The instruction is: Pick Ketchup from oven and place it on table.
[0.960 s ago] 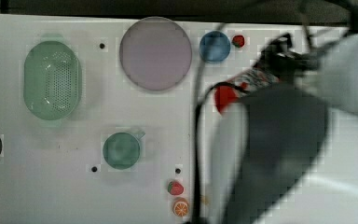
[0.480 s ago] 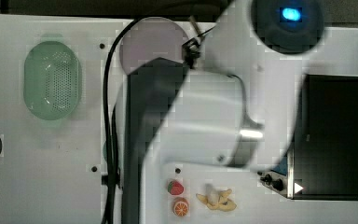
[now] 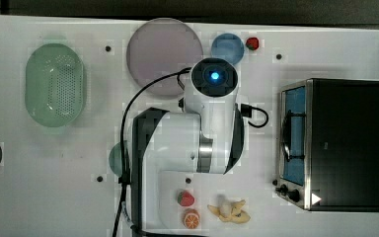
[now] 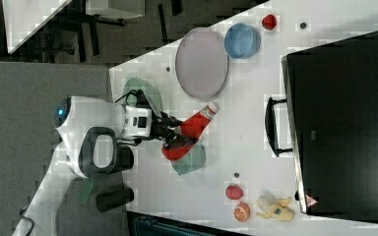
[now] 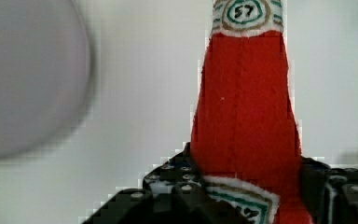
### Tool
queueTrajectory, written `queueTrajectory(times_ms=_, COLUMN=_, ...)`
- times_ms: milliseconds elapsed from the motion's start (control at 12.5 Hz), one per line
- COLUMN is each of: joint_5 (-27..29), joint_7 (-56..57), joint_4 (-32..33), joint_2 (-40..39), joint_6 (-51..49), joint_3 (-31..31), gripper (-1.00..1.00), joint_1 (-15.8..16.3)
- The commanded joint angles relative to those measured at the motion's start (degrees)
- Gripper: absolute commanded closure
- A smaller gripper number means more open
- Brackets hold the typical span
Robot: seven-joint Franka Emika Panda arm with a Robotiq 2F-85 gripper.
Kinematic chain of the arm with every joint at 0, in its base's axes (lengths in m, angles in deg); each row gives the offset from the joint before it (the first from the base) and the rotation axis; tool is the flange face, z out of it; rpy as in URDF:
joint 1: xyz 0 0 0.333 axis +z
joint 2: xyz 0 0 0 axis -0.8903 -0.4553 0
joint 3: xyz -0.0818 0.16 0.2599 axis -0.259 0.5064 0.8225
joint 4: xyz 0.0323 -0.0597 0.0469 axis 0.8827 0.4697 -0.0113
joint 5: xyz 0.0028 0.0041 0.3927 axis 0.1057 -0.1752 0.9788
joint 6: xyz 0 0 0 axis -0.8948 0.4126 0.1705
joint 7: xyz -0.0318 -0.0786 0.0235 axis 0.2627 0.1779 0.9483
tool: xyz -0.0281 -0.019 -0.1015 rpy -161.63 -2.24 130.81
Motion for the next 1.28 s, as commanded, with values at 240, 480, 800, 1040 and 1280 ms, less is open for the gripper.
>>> queueTrajectory(times_ms=240, joint_5=1.41, joint_7=-0.6, joint_4=3.95, joint_2=-12.02, joint_6=15.9, joint_3=0.13, gripper=-0.21, joint_1=-0.03)
queueTrajectory(times_ms=480, joint_5=1.5, joint_7=-0.64, joint_4=4.33, joint_2=-15.79, joint_6=20.53, joint_3=0.29, gripper=-0.4, joint_1=0.01)
queueTrajectory(times_ms=800, joint_5=1.53, joint_7=-4.2, joint_4=2.09, joint_2=-10.12, joint_6=20.3, joint_3=0.35, gripper=-1.0, joint_1=0.03)
queueTrajectory(times_ms=1040, joint_5=1.52, joint_7=-4.47, joint_4=-2.33, joint_2=-3.77, joint_6=13.98, joint_3=0.22, gripper=-1.0, joint_1=0.02)
queueTrajectory(times_ms=1280, joint_5=1.37, joint_7=-4.47, joint_4=-13.99, joint_2=3.24, joint_6=-2.12, joint_3=0.0, gripper=-1.0, joint_1=-0.01)
